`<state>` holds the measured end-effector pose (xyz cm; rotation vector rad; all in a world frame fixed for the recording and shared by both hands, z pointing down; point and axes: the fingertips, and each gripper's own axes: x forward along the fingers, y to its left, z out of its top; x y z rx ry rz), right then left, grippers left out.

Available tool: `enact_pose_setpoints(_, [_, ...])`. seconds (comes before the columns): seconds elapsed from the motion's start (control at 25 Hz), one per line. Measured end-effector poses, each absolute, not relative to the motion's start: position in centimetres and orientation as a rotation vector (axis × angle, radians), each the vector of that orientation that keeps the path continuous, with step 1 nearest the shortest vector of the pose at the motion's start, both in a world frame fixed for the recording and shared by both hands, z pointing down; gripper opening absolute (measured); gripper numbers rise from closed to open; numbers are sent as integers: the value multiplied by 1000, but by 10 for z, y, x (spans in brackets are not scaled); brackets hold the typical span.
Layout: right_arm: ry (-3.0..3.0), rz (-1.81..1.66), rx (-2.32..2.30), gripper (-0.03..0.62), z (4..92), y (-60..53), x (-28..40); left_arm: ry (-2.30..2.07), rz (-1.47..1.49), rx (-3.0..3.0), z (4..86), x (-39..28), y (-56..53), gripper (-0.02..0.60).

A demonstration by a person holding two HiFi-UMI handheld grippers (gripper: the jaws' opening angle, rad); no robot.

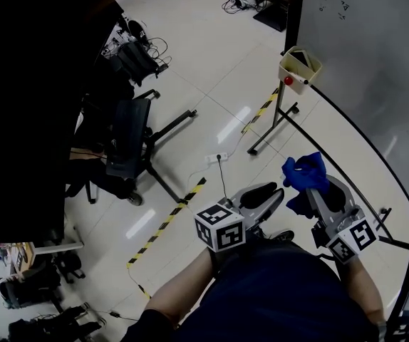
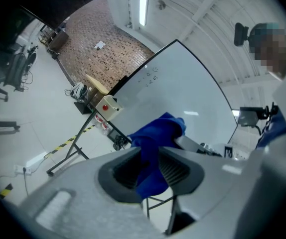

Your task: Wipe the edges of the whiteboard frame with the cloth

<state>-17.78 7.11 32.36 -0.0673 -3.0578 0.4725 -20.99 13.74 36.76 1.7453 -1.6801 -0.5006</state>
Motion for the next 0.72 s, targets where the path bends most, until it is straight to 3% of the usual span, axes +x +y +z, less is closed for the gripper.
enact_pose_setpoints(0.48, [-3199, 275, -7, 100, 260, 37, -193, -1882, -461, 1997, 280, -249, 115, 107])
enact_pose_setpoints(0.72, [-3226, 241, 74, 100, 233, 21, -208, -1800, -503, 2023, 283, -242, 119, 107])
